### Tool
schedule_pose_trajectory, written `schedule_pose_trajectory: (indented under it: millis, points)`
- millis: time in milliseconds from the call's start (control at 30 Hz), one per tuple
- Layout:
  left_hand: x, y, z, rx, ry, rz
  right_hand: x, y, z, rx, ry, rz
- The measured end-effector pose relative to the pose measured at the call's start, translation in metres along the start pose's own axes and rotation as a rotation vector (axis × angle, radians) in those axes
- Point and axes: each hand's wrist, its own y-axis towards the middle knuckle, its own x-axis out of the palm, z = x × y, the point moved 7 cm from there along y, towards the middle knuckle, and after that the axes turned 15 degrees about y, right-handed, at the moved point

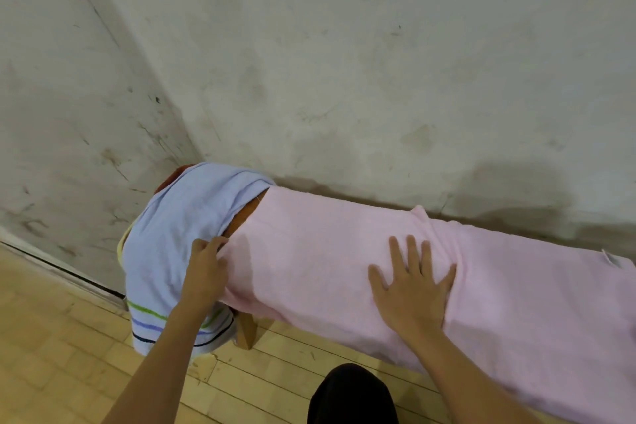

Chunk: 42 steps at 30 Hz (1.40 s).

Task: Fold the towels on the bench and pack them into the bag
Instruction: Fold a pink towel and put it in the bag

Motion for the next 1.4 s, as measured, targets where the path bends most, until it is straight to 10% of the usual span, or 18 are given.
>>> schedule_pose_trajectory:
  millis: [233, 933, 1100, 1400]
  points:
    - [0.03, -0.022, 0.042, 0.379, 0.176, -0.025, 0.002, 0.001, 0.0, -0.01, -0.01, 0.0]
    - [0.043, 0.015, 0.0, 0.041, 0.382, -0.316, -0.003, 0.021, -0.04, -0.167, 0.206, -0.107]
    - [0.038, 0.003, 0.092, 0.235, 0.347, -0.163, -0.059, 0.034, 0.038, -0.096, 0.226, 0.168]
    - [0.082, -0.002, 0.163, 0.355, 0.351, -0.216, -0.097, 0.03, 0.197, 0.236, 0.009, 0.147]
